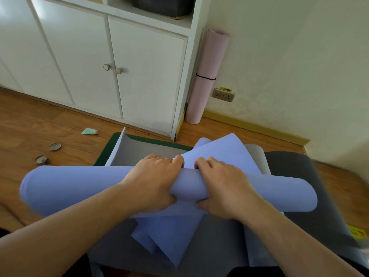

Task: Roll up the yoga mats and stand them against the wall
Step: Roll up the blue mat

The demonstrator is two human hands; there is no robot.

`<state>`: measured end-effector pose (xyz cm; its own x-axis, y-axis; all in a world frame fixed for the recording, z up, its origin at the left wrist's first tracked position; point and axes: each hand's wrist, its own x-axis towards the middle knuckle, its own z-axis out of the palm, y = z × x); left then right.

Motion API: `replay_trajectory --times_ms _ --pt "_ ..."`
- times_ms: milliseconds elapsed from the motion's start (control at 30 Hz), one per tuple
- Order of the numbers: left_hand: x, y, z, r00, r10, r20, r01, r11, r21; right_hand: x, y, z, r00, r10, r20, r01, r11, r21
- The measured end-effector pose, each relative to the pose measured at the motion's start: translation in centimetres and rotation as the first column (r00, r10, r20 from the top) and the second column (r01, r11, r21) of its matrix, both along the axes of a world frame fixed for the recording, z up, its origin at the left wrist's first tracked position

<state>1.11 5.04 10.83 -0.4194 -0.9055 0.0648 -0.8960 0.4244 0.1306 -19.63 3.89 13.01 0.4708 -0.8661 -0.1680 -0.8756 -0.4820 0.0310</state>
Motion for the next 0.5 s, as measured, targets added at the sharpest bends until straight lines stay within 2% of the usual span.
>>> replay_trajectory --times_ms 67,133,267,367,500 --pt "0.2 0.2 0.1 1.000 -0.010 -0.006 0.010 1.000 0.010 0.0 -0.1 -0.1 1.000 0.003 0.019 -0.002 1.000 -0.031" --pt "0.0 0.5 -0.1 0.999 -0.021 0.031 0.022 0.999 -0.044 -0.1 -0.1 0.0 1.000 -0.016 0.022 0.017 0.999 -0.041" --pt "-1.1 1.2 -0.6 0.993 0.010 0.115 0.004 0.992 -0.123 -0.4 -0.1 0.3 0.998 -0.053 0.026 0.053 0.998 0.021" --pt "-1.2 0.8 -0.7 0.999 0.009 0.039 -0.004 0.993 -0.121 -0.6 0.0 0.3 0.999 -0.038 0.023 0.037 0.998 0.046" --pt "-0.3 0.2 -0.2 0.998 0.012 -0.055 -0.014 1.000 -0.028 -0.7 -0.2 0.3 1.000 -0.008 -0.011 0.008 0.999 0.036"
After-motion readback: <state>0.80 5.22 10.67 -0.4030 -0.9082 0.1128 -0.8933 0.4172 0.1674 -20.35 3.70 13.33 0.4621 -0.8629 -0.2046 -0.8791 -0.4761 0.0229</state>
